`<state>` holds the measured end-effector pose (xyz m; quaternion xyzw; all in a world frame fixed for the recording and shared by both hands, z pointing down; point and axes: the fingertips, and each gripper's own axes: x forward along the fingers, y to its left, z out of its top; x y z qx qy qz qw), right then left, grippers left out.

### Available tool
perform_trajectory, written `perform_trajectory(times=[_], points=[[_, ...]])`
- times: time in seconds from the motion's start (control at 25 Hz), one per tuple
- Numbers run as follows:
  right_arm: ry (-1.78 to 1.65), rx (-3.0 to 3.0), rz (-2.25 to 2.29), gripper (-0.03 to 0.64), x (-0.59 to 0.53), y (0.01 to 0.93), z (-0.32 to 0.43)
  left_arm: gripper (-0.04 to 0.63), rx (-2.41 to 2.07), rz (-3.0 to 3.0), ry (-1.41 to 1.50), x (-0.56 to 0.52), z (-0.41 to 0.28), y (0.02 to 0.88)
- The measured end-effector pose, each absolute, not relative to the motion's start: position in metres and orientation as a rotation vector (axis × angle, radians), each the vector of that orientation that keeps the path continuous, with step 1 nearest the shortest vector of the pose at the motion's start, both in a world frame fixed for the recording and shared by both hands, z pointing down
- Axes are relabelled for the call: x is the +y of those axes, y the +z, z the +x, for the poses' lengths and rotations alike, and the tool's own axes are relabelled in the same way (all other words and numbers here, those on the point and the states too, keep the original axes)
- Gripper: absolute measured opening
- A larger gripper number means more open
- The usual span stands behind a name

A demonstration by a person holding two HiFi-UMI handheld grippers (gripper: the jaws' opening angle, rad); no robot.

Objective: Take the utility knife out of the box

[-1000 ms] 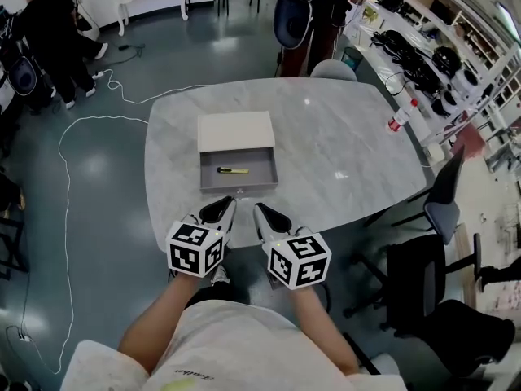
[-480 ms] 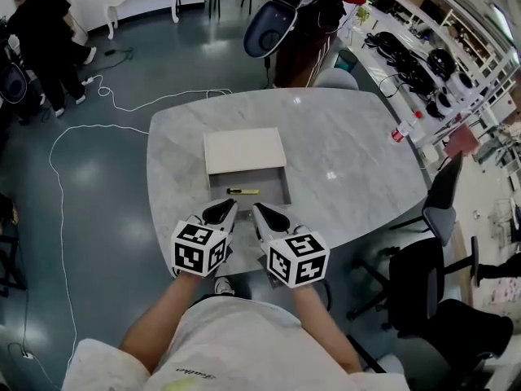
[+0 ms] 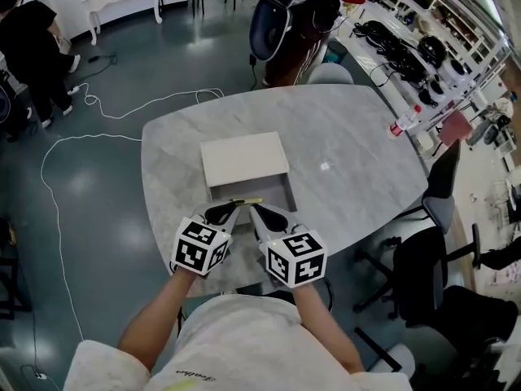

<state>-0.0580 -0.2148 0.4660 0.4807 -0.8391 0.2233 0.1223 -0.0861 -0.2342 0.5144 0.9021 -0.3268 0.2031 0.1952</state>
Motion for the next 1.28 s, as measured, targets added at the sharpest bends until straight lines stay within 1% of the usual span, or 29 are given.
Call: perform_trajectory(times=[0.52, 0.8, 1.28], points=[[0.689, -2.445, 1.416, 0.005, -0.239, 0.478, -0.033, 0.029, -0.631, 2.672, 1.004, -0.252, -0.053, 0.550], [0.718, -2.490, 1.307, 0.005, -0.255, 0.491, -0.018, 0.029, -0.532, 2.722, 1.245, -0.252, -0.036, 0.572], [0.737, -2.543, 1.115, 0.005, -0.285, 0.496, -0.004, 0.034, -0.422, 2.607, 1.565, -0.271, -0.037, 0.602]])
